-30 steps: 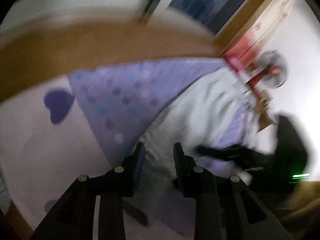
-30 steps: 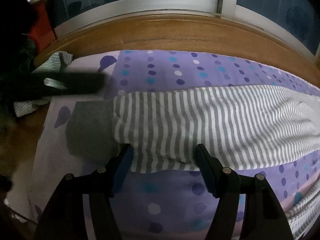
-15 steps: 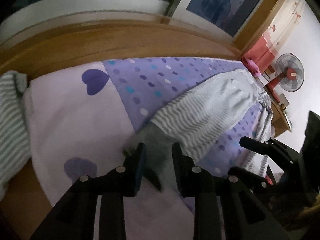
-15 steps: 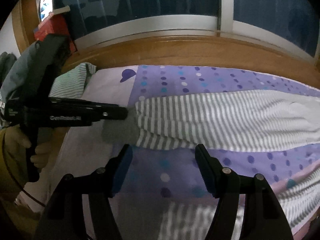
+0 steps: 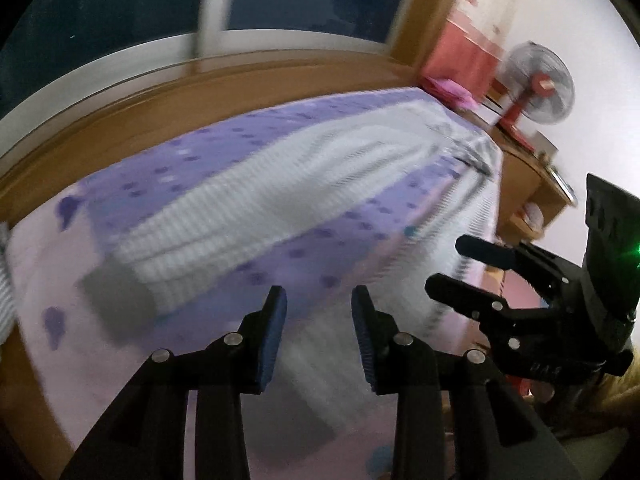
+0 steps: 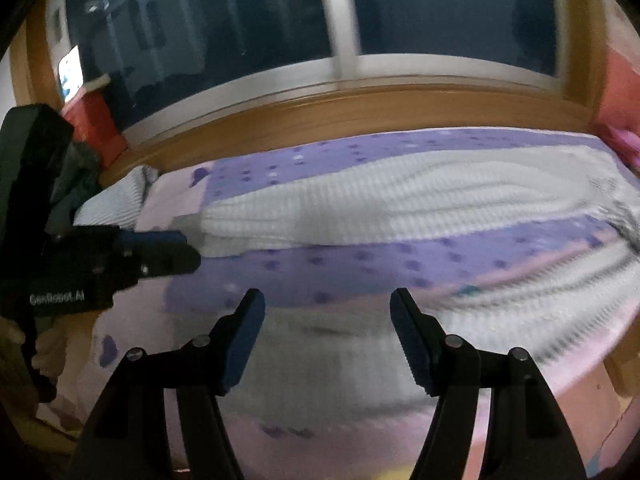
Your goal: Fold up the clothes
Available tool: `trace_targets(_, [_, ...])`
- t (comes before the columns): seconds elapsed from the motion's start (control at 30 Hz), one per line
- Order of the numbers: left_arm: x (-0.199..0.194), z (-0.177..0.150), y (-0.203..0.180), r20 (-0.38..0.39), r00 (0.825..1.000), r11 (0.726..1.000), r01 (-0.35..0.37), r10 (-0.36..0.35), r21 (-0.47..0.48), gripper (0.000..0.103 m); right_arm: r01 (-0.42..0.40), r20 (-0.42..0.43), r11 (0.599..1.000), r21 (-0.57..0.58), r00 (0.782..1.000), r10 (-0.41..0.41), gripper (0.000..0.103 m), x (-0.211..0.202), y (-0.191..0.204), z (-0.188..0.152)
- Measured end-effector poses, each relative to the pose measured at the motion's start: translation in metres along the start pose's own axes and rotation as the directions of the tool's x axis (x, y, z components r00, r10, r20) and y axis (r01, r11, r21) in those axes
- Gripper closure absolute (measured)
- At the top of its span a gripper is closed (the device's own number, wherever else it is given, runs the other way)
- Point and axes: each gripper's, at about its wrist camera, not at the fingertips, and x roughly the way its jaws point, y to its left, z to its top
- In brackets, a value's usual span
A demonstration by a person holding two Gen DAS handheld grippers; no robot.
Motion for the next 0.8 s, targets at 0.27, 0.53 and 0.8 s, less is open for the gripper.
trace_targets(0.27, [0.044,0.000,-0.122,-0.038,0.998,0.996,0.055,-0.053,0.068,0.069,0.085,0.041,0.989,0.118,0.995,-0.090,0.037,-0.074,-0.113,-0.034])
trace_targets(0.53, [0.095,0.014,-0.221,-0.099,0.988,0.981,0.129,-0.115,0.148,0.069,0.164,0.036,0.975,0.152,0.984,-0.172,0.036,-0.119,-0.209,-0.062])
trace_targets(0.8, [0.153,0.062,-0.301,-0.106,0.983,0.946,0.175,-0.151,0.273,0.069,0.227,0.048,0.945,0.235,0.969,-0.244,0.036,-0.134,-0.302,-0.055])
